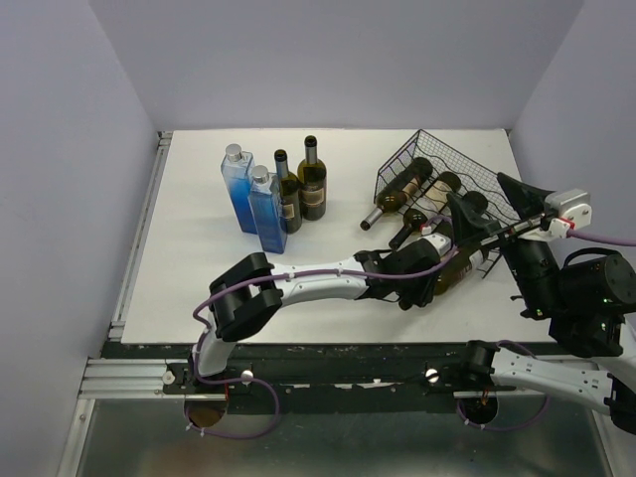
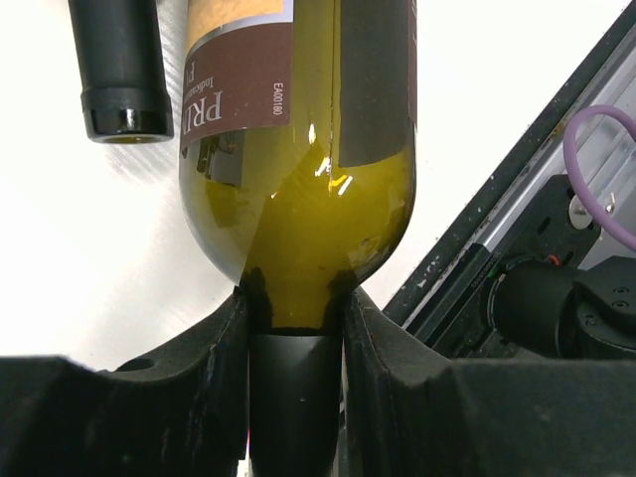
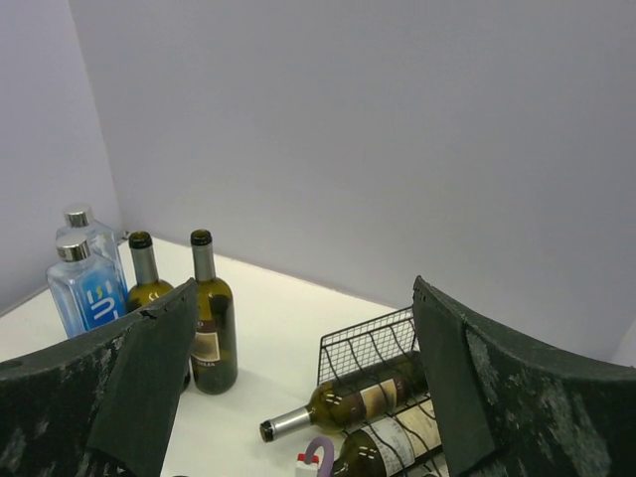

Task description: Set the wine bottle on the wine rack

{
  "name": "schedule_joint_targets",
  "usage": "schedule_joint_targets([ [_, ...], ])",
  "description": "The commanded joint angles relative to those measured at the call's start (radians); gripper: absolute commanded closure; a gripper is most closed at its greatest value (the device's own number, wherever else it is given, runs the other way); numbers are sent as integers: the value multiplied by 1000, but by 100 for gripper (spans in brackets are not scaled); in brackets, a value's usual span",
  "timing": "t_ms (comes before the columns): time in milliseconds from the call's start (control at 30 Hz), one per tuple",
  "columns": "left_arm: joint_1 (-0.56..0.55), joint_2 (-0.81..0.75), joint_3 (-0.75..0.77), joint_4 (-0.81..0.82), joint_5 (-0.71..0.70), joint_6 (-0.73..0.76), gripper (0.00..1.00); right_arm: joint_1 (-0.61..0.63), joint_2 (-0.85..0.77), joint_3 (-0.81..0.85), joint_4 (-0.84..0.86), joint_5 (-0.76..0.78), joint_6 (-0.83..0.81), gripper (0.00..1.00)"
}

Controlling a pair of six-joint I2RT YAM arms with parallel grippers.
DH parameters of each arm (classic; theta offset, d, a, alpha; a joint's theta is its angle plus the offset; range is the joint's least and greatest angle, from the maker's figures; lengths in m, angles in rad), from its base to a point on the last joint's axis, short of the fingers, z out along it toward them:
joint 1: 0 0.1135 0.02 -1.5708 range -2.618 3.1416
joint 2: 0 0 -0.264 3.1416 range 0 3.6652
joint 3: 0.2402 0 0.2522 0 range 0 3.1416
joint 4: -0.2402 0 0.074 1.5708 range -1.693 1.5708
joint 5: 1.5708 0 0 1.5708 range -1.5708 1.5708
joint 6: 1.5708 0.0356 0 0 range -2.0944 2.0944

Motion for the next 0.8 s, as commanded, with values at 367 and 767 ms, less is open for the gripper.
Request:
schedule_joint_targets([
  [367, -14, 225, 238, 389, -160, -74, 100, 4, -18, -1, -81, -9, 50, 6],
  [767, 1, 348, 410, 333, -74, -143, 100, 3, -30, 6, -127, 3, 71, 7],
])
